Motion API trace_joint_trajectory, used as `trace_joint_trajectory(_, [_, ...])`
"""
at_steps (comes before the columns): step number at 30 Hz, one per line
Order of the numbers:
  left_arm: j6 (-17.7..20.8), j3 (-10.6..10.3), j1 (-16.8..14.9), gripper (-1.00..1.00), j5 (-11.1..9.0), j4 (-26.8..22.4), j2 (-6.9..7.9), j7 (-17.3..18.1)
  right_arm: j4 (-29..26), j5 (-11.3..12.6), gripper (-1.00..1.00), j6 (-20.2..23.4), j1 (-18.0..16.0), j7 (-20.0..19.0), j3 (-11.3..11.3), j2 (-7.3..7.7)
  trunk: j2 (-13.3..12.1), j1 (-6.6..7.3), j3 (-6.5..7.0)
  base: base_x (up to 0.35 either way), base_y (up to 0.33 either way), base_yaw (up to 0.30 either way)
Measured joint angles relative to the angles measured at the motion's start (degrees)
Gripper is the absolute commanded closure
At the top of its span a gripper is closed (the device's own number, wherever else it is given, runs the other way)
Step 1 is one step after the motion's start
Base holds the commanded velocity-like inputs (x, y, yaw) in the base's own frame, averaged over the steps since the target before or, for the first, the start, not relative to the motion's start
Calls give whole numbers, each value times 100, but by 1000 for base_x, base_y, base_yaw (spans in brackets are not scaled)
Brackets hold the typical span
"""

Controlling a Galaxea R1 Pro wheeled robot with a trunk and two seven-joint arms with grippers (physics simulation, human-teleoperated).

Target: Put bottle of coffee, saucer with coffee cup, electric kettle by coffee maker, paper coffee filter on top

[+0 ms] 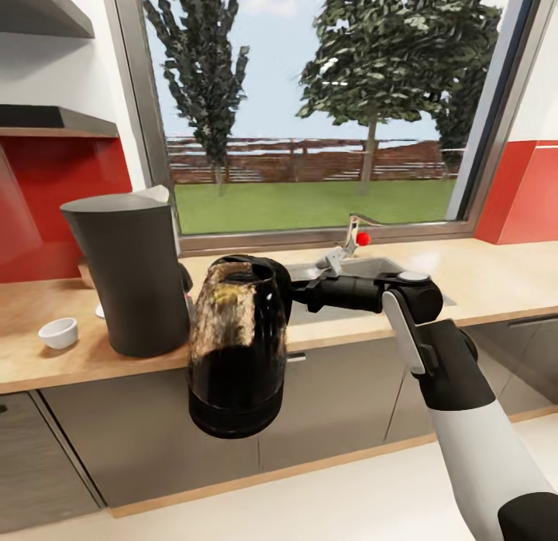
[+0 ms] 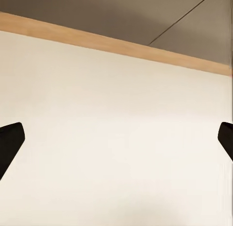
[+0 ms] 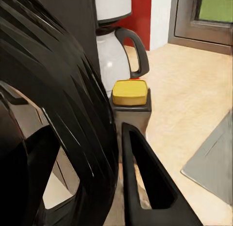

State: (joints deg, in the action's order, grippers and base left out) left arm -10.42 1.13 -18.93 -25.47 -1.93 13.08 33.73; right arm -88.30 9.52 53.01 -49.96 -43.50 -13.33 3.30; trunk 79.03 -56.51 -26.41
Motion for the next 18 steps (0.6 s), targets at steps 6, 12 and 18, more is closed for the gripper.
trace_joint_trajectory(6, [0, 0, 0, -100, 2, 0, 0, 0, 0, 0, 100, 0, 0, -2, 0, 0, 0, 0, 0, 204, -289, 0])
trace_joint_trajectory(12, [3, 0, 0, -100, 0, 0, 0, 0, 0, 0, 100, 0, 0, -5, 0, 0, 0, 0, 0, 204, -289, 0])
trace_joint_trajectory(18, [-3, 0, 0, -100, 2, 0, -1, 0, 0, -7, 100, -4, 1, 0, 1, 1, 0, -1, 0, 142, -196, 0])
